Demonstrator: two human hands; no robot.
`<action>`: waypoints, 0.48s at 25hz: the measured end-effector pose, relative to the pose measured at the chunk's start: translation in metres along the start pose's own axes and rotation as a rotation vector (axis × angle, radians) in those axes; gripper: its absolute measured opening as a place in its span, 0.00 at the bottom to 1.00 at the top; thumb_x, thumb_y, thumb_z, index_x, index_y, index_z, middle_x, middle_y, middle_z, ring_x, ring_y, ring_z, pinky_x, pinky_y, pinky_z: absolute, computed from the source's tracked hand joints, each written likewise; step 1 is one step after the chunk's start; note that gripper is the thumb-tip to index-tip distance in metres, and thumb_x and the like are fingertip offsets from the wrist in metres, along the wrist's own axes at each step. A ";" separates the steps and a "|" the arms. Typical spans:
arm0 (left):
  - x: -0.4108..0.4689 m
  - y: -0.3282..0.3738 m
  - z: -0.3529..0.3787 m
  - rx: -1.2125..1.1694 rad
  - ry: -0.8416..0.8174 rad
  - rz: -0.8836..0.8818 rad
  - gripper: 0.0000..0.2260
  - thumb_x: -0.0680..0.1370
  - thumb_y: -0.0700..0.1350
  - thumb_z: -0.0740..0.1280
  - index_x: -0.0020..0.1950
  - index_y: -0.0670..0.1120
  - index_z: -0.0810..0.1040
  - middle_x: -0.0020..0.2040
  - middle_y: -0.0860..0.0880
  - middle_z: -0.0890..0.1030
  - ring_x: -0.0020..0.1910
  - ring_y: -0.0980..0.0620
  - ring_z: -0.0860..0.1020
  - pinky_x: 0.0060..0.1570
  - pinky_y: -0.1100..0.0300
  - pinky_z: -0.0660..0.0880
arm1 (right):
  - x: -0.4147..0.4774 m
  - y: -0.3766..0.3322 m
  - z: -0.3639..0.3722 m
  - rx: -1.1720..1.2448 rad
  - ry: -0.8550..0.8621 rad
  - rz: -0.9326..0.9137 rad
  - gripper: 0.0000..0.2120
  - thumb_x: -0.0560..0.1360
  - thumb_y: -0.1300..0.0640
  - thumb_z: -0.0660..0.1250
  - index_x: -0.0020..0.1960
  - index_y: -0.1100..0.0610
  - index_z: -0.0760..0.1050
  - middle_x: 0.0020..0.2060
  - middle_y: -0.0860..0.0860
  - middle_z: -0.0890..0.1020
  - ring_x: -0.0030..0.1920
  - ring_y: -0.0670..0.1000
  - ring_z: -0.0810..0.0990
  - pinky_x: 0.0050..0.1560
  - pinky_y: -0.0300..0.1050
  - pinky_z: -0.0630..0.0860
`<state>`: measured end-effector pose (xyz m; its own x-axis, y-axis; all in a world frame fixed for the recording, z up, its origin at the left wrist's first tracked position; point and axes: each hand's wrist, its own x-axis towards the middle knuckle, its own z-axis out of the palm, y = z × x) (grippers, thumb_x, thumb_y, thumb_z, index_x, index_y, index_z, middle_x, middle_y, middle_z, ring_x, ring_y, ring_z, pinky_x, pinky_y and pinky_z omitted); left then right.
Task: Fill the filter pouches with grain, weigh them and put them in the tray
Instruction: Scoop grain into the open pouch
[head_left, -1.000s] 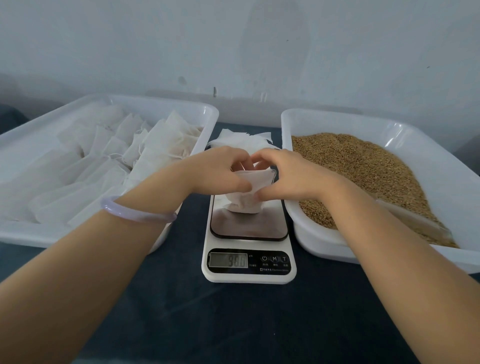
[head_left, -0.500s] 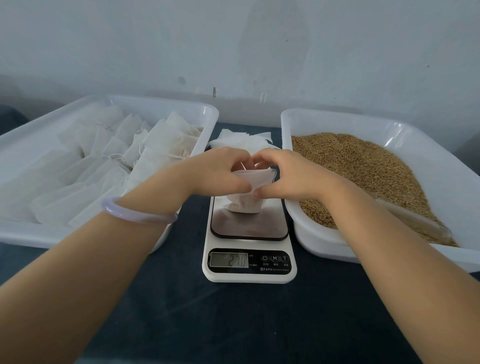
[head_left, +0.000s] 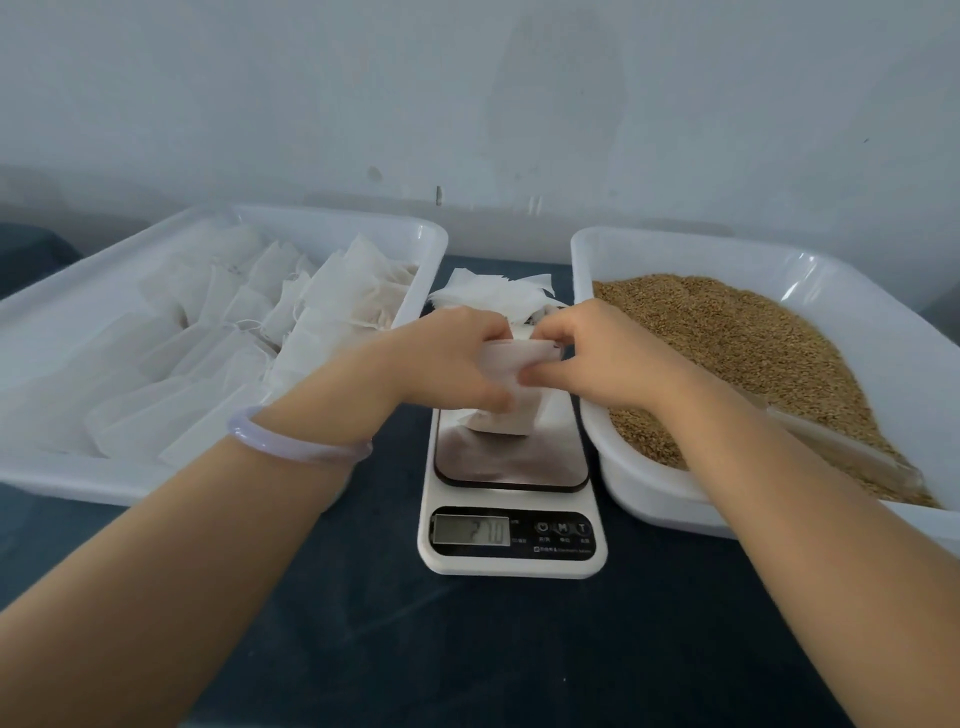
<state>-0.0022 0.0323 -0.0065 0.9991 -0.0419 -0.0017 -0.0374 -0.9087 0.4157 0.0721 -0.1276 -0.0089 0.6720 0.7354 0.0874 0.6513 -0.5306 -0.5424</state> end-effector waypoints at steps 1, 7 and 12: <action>0.000 0.001 0.001 0.021 0.018 -0.005 0.11 0.69 0.50 0.73 0.39 0.55 0.70 0.36 0.56 0.73 0.35 0.59 0.72 0.30 0.64 0.64 | -0.001 0.000 -0.001 0.017 0.030 -0.026 0.06 0.69 0.53 0.73 0.38 0.53 0.78 0.32 0.44 0.76 0.32 0.39 0.71 0.33 0.35 0.64; -0.004 -0.004 -0.005 -0.119 0.203 -0.037 0.13 0.69 0.46 0.73 0.26 0.53 0.73 0.19 0.59 0.71 0.26 0.68 0.71 0.26 0.75 0.65 | -0.004 -0.009 0.002 0.202 0.143 -0.131 0.06 0.69 0.52 0.73 0.42 0.53 0.80 0.38 0.48 0.82 0.44 0.47 0.80 0.46 0.44 0.75; -0.011 -0.012 -0.023 -0.341 0.337 -0.077 0.06 0.69 0.41 0.70 0.33 0.44 0.76 0.27 0.53 0.74 0.30 0.54 0.73 0.30 0.64 0.68 | -0.001 -0.008 0.006 0.260 0.183 -0.129 0.14 0.66 0.48 0.73 0.49 0.49 0.77 0.44 0.47 0.81 0.44 0.46 0.80 0.46 0.46 0.78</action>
<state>-0.0126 0.0529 0.0093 0.9515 0.2083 0.2264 -0.0106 -0.7133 0.7008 0.0641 -0.1213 -0.0094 0.6571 0.6891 0.3053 0.6393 -0.2950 -0.7101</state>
